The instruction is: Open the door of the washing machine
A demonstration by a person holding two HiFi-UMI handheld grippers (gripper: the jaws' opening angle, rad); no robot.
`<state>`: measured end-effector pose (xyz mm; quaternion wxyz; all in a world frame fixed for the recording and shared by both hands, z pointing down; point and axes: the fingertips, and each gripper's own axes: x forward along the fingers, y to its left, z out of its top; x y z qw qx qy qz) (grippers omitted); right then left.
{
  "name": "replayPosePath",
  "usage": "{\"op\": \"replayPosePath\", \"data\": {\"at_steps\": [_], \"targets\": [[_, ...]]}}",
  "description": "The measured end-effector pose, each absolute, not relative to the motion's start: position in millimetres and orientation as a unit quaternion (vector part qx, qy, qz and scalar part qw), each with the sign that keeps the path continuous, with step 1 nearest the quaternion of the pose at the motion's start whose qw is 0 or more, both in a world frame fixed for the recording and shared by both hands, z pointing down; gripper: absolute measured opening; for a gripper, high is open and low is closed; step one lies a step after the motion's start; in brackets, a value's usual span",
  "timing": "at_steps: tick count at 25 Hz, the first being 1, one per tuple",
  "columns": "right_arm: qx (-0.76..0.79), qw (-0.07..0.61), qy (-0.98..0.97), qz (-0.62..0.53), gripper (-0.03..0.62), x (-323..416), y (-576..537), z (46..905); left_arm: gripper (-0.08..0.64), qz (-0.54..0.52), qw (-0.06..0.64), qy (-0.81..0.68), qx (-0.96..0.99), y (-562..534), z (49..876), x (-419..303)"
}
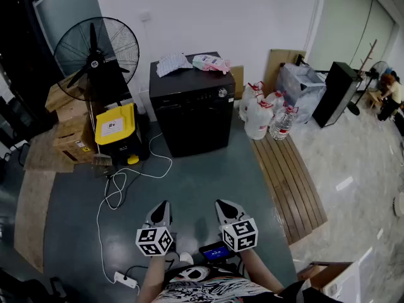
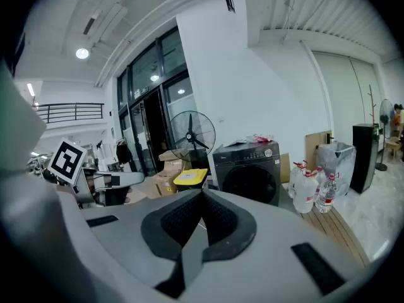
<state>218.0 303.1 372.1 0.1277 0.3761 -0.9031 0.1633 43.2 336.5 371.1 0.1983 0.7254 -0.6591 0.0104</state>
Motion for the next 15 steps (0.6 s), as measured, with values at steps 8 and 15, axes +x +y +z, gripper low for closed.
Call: {"op": "replayPosePath", "data": {"at_steps": [8,15], "targets": [[0.369,0.113,-0.909,0.155,0.003,207,303,357,0.005,0.007,0.187,-0.651,0.736,334,365,44],[0.378,0.100,-0.901,0.187,0.195,204,273,361,0.152,0.003,0.183,-0.635,0.750,303,360,39]]}}
